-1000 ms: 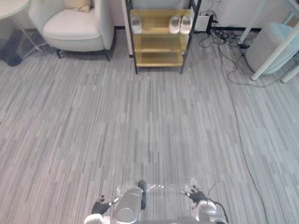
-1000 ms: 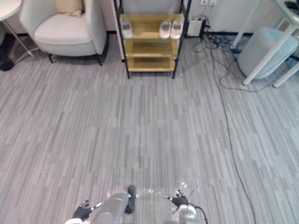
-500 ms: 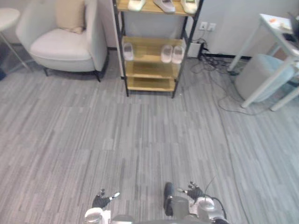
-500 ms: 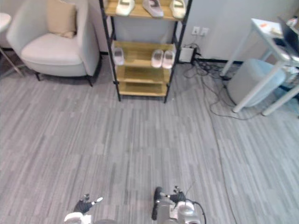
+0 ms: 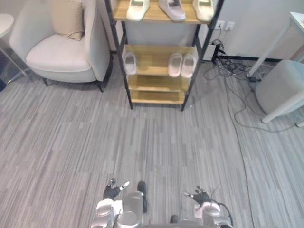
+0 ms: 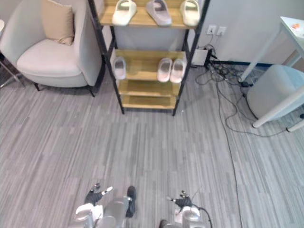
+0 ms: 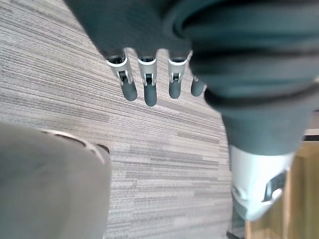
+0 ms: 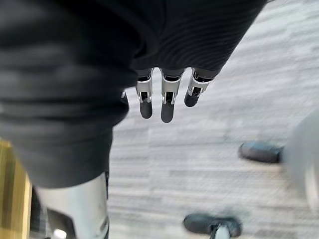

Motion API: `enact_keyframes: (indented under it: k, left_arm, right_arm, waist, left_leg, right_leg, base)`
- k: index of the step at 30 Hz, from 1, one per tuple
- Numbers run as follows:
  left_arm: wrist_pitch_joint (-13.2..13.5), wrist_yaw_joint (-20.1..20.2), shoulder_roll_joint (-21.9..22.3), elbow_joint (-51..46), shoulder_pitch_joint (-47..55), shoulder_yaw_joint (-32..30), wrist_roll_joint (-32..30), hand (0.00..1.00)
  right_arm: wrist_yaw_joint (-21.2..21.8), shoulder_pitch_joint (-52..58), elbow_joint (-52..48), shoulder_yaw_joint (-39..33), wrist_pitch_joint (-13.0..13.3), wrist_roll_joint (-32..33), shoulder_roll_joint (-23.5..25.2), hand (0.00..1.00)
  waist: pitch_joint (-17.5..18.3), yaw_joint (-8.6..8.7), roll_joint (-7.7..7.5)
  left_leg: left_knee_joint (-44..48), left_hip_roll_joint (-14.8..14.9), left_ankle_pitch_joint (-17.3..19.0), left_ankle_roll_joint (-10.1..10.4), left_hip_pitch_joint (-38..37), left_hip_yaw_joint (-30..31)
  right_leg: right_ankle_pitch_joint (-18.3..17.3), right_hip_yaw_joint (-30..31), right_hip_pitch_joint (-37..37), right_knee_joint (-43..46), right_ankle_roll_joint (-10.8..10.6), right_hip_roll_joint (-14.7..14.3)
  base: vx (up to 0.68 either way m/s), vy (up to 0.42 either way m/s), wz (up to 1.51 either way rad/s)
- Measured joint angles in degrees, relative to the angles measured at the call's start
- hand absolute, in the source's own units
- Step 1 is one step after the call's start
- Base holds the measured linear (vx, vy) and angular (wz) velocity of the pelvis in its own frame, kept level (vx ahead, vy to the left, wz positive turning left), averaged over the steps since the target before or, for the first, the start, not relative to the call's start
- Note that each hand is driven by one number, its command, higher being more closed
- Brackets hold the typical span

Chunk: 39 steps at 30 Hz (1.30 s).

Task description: Organize the slippers on the shoe rack

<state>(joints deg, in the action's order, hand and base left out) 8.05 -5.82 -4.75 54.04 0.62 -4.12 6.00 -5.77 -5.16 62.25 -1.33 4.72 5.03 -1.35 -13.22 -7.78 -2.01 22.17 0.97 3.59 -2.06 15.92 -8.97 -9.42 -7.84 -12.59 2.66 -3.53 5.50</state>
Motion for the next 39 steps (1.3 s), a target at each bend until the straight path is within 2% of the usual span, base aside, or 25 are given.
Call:
enact_keyframes:
  k: [3,4,5,6,7,9,11,13,14,15,16,17,18,20,22,23,24,26,27,29,30,31,33,36,39]
  left_arm:
    - [-0.1,0.0,-0.6,0.6,0.1,0.2,0.2,0.00]
    - [-0.3,0.3,-1.3,1.5,0.1,1.0,0.2,0.00]
    - [-0.4,0.5,-1.7,1.9,0.2,1.3,0.2,0.00]
    - [-1.1,0.8,-2.6,2.5,0.6,2.2,0.2,0.00]
    - [-1.2,0.8,-3.0,2.6,0.9,2.5,0.2,0.00]
    - [-1.2,1.0,-3.3,3.1,1.2,3.0,0.1,0.00]
    - [-1.3,1.0,-2.3,3.0,0.9,3.0,-0.3,0.00]
    - [-1.3,1.0,-1.9,2.9,1.0,3.0,-0.3,0.00]
    - [-1.3,1.0,-2.0,2.8,1.2,2.9,-0.3,0.00]
    - [-1.3,1.0,-2.2,2.8,1.9,2.9,-0.4,0.00]
    - [-1.3,1.0,-2.4,2.8,2.3,2.9,-0.4,0.00]
    - [-1.4,0.9,-1.7,3.1,2.3,2.9,-0.8,0.00]
    - [-1.1,1.1,-1.1,2.8,2.7,2.8,-1.6,0.00]
    - [-1.2,1.1,0.2,2.8,2.9,1.8,-2.0,0.00]
    - [-1.3,1.1,2.3,2.1,2.9,-1.6,-1.9,0.00]
    - [-1.3,1.1,2.2,2.0,2.6,-1.6,-1.9,0.00]
    - [-1.2,1.2,2.0,1.2,1.8,-1.5,-1.9,0.00]
    - [-1.1,1.2,1.4,0.0,1.6,-0.9,-2.0,0.00]
    - [-1.0,1.2,1.3,-0.7,1.4,-0.9,-1.9,0.00]
    - [-1.0,1.1,1.4,-1.1,1.1,-0.9,-1.7,0.00]
    - [-1.0,1.0,1.5,-1.0,1.0,-0.9,-1.3,0.00]
    - [-0.9,1.0,1.4,-0.8,1.3,-0.9,-1.1,0.00]
    - [-1.0,1.1,0.9,-0.4,1.1,-0.9,-0.8,0.00]
    - [-1.0,1.2,0.4,0.2,0.8,-1.0,-0.1,0.00]
    - [-1.2,1.7,-0.7,1.8,0.8,-0.2,-0.3,0.00]
  right_arm:
    - [0.3,-0.2,0.0,0.0,0.1,-0.1,0.7,0.00]
    - [0.7,0.5,0.3,0.0,0.0,-0.2,1.1,0.00]
    - [0.8,0.9,0.4,0.0,0.0,-0.3,1.2,0.00]
    - [1.1,1.9,0.4,0.0,-0.1,-0.4,1.3,0.00]
    - [1.2,2.5,0.2,0.1,-0.1,-0.4,1.3,0.00]
    - [1.2,2.1,-0.4,0.5,0.3,-0.5,0.9,0.00]
    - [1.2,1.3,-0.3,0.5,0.3,-0.5,0.3,0.00]
    - [1.2,0.8,-0.3,0.5,0.3,-0.4,0.1,0.00]
    - [1.2,0.9,-0.3,0.6,0.3,-0.4,0.2,0.00]
    - [1.2,1.3,-0.2,1.3,0.2,-0.5,0.3,0.00]
    - [1.3,1.6,-0.3,1.9,0.1,-0.5,0.4,0.00]
    - [1.3,1.6,-0.4,1.6,0.1,-0.4,-0.6,0.00]
    - [1.3,1.3,-0.4,1.5,0.1,-0.4,-0.8,0.00]
    - [1.3,1.4,-0.4,0.9,0.1,-0.4,-0.8,0.00]
    - [1.2,2.0,-0.7,1.6,-0.1,-0.3,-0.6,0.00]
    - [1.2,1.9,-0.7,1.6,-0.1,-0.3,-0.3,0.00]
    - [1.0,1.5,-0.6,1.4,-0.2,0.0,0.4,0.00]
    - [0.7,1.3,-0.5,1.5,-0.2,0.1,0.8,0.00]
    - [0.6,0.9,-0.5,1.5,-0.2,0.1,1.0,0.00]
    - [0.3,0.5,-0.5,1.5,-0.1,0.1,0.2,0.00]
    - [0.1,0.7,-0.4,1.5,-0.2,0.1,-0.3,0.00]
    - [0.1,1.3,-0.4,1.9,-0.2,0.1,-0.5,0.00]
    - [0.2,1.0,-0.3,2.2,-0.3,0.0,0.1,0.00]
    - [0.4,0.8,0.0,2.2,-0.2,-0.4,0.6,0.00]
    - [1.3,1.0,0.8,2.2,-0.2,-0.6,1.3,0.00]
  waist:
    - [0.1,-0.41,-0.13]
    - [0.0,-0.37,-0.46]
    - [0.0,-0.37,-0.53]
    - [0.1,0.06,-0.76]
    - [0.2,0.42,-0.91]
    - [0.4,1.95,-1.16]
    - [-0.1,2.71,-0.25]
    - [-0.3,2.83,0.20]
    - [-0.3,2.83,-0.14]
    - [0.1,2.80,-1.12]
    - [0.5,2.93,-2.09]
    - [1.5,3.75,-0.99]
    - [2.3,3.74,0.10]
    - [2.9,4.14,1.85]
    - [2.3,3.53,4.58]
    - [1.9,3.43,4.57]
    - [0.9,2.69,3.72]
    - [0.5,1.54,2.77]
    - [0.1,1.34,2.22]
    - [0.0,1.30,2.18]
    - [-0.3,0.99,2.22]
    - [0.1,-0.08,1.98]
    - [0.4,-0.15,0.54]
    - [0.3,-0.77,0.17]
    - [0.4,-0.59,-0.06]
  left_leg:
    - [-0.2,0.5,4.2,-0.6,-5.0,-0.1]
    - [-2.7,-0.1,6.1,-0.6,-10.2,0.1]
    - [-3.8,-0.6,6.7,-0.7,-12.4,0.2]
    - [-6.0,-0.9,7.2,-0.9,-17.4,0.3]
    - [-7.0,-0.8,7.5,-0.9,-19.0,0.5]
    - [-9.8,-0.3,7.8,-1.0,-22.5,2.4]
    - [-11.9,1.3,8.2,-0.3,-25.1,4.7]
    - [-13.5,2.6,9.1,1.1,-27.2,5.3]
    - [-13.9,2.7,10.5,3.6,-29.2,5.8]
    - [-14.0,1.9,11.8,5.4,-31.1,6.8]
    - [-14.0,1.1,12.3,6.0,-32.2,7.4]
    - [-13.2,2.6,13.6,6.2,-33.7,9.4]
    - [-10.6,4.2,13.6,6.3,-32.5,10.1]
    - [4.2,6.4,14.1,6.9,-26.1,11.5]
    - [29.5,11.4,9.9,8.1,-15.6,11.0]
    - [32.7,12.0,10.7,7.9,-13.9,10.6]
    - [36.8,12.4,13.3,7.6,-10.2,9.1]
    - [33.3,11.6,16.3,6.2,-6.1,7.1]
    - [24.8,9.2,17.1,6.0,-3.7,7.0]
    - [8.3,5.4,14.6,5.8,-1.9,8.2]
    - [0.8,3.8,7.4,5.7,-2.3,8.9]
    - [-3.2,2.6,2.3,4.6,-4.5,8.6]
    - [-3.3,1.2,2.6,3.2,-5.2,7.5]
    - [-0.2,1.2,6.5,1.6,-7.6,5.1]
    - [-5.7,1.2,7.6,0.3,-16.2,3.6]
  right_leg:
    - [-0.3,1.0,5.0,18.2,-2.7,0.5]
    - [1.5,-0.3,10.3,34.0,-6.9,2.8]
    - [1.0,-1.3,12.0,39.3,-6.6,3.9]
    - [-1.4,-4.2,14.4,45.6,-3.6,5.5]
    - [-2.4,-5.7,15.3,46.3,-2.9,5.7]
    - [-5.2,-10.6,19.2,41.2,-0.7,5.0]
    - [-4.4,-12.7,23.2,27.4,0.3,1.5]
    - [1.5,-12.4,24.8,13.6,1.1,-1.9]
    - [7.0,-11.8,24.8,5.8,1.7,-3.2]
    - [11.8,-11.2,24.7,2.8,2.6,-3.2]
    - [13.9,-10.2,24.6,2.9,3.6,-2.7]
    - [16.0,-9.6,24.7,6.7,6.8,-3.8]
    - [14.3,-10.2,24.6,7.7,7.5,-4.5]
    - [11.9,-11.3,22.1,5.5,8.0,-7.2]
    - [9.9,-11.1,15.5,1.2,10.4,-12.0]
    - [9.3,-10.7,14.2,0.9,10.9,-12.4]
    - [8.5,-10.2,11.2,0.8,10.8,-12.6]
    - [7.8,-8.6,8.2,-0.4,10.6,-12.1]
    - [7.2,-7.3,6.5,-1.2,9.7,-11.1]
    - [5.8,-6.3,5.8,-1.5,8.3,-9.2]
    - [4.6,-5.3,4.7,-2.0,7.5,-8.4]
    - [4.1,-3.9,3.9,-2.3,6.0,-7.6]
    - [3.2,-3.4,3.4,-1.9,4.4,-5.8]
    - [1.2,-2.4,3.2,3.9,1.2,-4.3]
    - [-0.6,-5.6,7.4,21.8,-1.1,-1.0]
  base:
    - [0.39,0.142,-0.04]
    - [0.45,0.157,-0.03]
    - [0.48,0.119,0.05]
    - [0.33,0.054,0.13]
    - [0.36,0.044,0.30]
    - [0.36,-0.001,0.46]
    - [0.46,-0.060,0.54]
    - [0.44,-0.094,0.44]
    - [0.47,-0.154,0.44]
    - [0.61,-0.244,0.46]
    - [0.64,-0.269,0.56]
    - [0.53,-0.216,0.51]
    - [0.51,-0.206,0.59]
    - [0.41,-0.203,0.31]
    - [0.47,-0.189,-0.10]
    - [0.42,-0.119,-0.30]
    - [0.47,-0.127,-0.36]
    - [0.36,-0.061,-0.43]
    - [0.30,0.076,-0.39]
    - [0.31,0.147,-0.32]
    - [0.27,0.195,-0.31]
    - [0.30,0.192,-0.26]
    - [0.36,0.142,-0.11]
    - [0.30,0.132,-0.27]
    - [0.20,0.122,-0.23]
